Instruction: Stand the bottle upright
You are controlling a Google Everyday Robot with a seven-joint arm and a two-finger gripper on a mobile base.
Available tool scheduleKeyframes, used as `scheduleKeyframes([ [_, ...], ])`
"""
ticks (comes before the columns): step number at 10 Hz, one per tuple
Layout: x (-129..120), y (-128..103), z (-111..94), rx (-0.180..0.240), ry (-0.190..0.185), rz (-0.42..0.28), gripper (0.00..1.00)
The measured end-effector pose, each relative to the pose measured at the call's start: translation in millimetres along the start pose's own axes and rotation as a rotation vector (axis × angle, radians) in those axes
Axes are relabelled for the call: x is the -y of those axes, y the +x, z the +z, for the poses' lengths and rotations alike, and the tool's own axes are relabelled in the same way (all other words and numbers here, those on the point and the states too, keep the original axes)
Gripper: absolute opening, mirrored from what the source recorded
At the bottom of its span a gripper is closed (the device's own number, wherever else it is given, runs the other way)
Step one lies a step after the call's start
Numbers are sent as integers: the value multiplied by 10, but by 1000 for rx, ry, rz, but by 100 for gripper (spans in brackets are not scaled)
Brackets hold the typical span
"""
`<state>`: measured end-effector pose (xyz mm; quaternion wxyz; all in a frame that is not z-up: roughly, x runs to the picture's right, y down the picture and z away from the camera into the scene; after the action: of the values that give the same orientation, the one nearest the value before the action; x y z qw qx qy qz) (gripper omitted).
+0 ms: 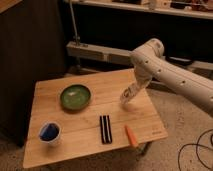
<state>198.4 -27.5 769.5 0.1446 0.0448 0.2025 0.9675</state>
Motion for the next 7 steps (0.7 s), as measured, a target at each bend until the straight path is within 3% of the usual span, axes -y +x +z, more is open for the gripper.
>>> scheduleKeyframes([
  [7,123,5,140,23,30,-19,2],
])
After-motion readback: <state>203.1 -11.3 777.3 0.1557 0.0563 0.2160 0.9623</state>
